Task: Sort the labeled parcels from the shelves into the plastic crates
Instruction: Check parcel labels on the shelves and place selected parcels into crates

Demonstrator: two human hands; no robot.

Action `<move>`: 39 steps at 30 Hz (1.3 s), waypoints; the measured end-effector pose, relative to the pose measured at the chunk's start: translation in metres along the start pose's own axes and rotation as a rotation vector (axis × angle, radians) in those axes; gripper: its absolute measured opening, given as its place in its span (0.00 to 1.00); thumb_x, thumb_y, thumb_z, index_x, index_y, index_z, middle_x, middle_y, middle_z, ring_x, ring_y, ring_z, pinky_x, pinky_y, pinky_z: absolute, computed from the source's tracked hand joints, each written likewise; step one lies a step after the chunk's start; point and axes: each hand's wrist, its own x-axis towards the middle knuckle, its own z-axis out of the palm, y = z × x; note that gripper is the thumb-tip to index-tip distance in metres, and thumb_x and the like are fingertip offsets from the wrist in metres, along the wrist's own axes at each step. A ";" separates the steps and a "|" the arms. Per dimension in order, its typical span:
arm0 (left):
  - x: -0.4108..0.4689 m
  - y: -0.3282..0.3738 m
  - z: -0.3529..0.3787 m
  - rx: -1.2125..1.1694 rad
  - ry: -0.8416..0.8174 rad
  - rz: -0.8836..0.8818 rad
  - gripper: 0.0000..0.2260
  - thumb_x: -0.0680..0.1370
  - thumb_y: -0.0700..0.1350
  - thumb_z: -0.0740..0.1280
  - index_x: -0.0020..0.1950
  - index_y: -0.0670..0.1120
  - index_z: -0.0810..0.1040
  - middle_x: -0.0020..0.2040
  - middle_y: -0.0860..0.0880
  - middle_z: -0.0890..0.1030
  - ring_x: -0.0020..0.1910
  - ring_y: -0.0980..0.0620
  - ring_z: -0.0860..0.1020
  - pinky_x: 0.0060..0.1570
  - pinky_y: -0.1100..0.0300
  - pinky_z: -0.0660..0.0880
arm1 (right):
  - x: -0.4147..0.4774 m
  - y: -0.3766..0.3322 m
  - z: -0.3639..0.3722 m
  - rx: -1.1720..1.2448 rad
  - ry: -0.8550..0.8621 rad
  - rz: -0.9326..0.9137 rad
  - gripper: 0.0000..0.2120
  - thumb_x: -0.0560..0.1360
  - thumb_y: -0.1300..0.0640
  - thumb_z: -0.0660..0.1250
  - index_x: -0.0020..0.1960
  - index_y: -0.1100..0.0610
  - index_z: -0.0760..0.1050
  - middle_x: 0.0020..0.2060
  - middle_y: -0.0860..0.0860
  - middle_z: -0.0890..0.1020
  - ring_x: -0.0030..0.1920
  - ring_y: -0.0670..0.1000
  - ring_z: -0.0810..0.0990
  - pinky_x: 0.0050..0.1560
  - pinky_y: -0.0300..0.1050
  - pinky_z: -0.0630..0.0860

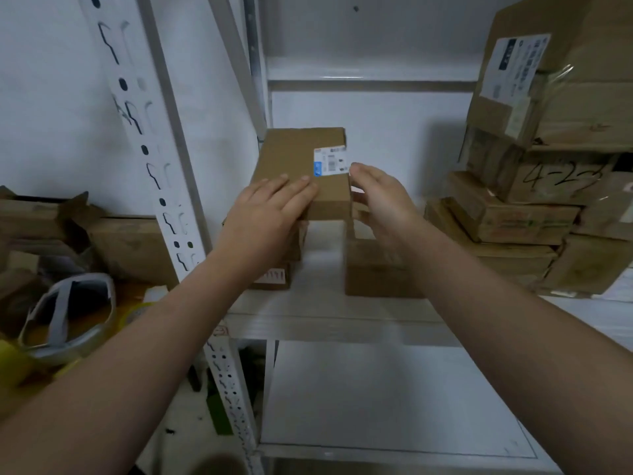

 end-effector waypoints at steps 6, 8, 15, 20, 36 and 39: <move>-0.012 -0.008 0.012 0.020 0.026 -0.175 0.21 0.69 0.32 0.72 0.62 0.37 0.75 0.60 0.38 0.79 0.56 0.35 0.78 0.55 0.42 0.73 | -0.008 0.025 -0.003 -0.224 0.066 -0.084 0.14 0.81 0.51 0.59 0.65 0.52 0.71 0.57 0.49 0.77 0.56 0.47 0.77 0.52 0.39 0.75; -0.017 -0.010 0.016 0.049 -0.014 -0.186 0.23 0.67 0.32 0.73 0.61 0.36 0.75 0.58 0.37 0.79 0.56 0.35 0.78 0.57 0.41 0.72 | -0.009 0.032 -0.002 -0.256 0.049 -0.108 0.13 0.81 0.52 0.60 0.64 0.52 0.72 0.53 0.47 0.78 0.54 0.46 0.77 0.54 0.41 0.75; -0.026 -0.015 0.027 0.101 -0.110 -0.174 0.29 0.63 0.44 0.77 0.63 0.41 0.75 0.53 0.39 0.79 0.51 0.37 0.78 0.61 0.40 0.70 | -0.011 0.048 0.013 -0.338 -0.052 -0.136 0.14 0.80 0.54 0.62 0.65 0.50 0.71 0.49 0.44 0.76 0.49 0.43 0.75 0.44 0.34 0.71; -0.022 -0.014 0.044 0.264 -0.057 -0.132 0.31 0.65 0.42 0.73 0.67 0.46 0.70 0.55 0.39 0.78 0.50 0.39 0.78 0.53 0.46 0.74 | -0.006 0.055 0.018 -0.380 0.003 -0.164 0.16 0.79 0.57 0.62 0.67 0.53 0.71 0.53 0.49 0.76 0.49 0.42 0.75 0.41 0.26 0.70; -0.003 0.020 0.035 0.028 0.021 -0.106 0.34 0.72 0.62 0.64 0.68 0.38 0.70 0.69 0.37 0.71 0.70 0.37 0.67 0.70 0.41 0.56 | -0.034 0.068 -0.048 -1.072 0.070 -0.353 0.15 0.79 0.57 0.62 0.65 0.56 0.74 0.63 0.52 0.77 0.64 0.53 0.72 0.61 0.42 0.66; 0.006 0.054 0.039 -0.056 0.102 -0.028 0.26 0.75 0.55 0.64 0.65 0.37 0.73 0.68 0.37 0.72 0.69 0.37 0.69 0.70 0.44 0.58 | -0.048 0.066 -0.071 -1.088 0.091 -0.350 0.14 0.78 0.58 0.64 0.63 0.57 0.76 0.61 0.53 0.78 0.63 0.54 0.74 0.60 0.43 0.68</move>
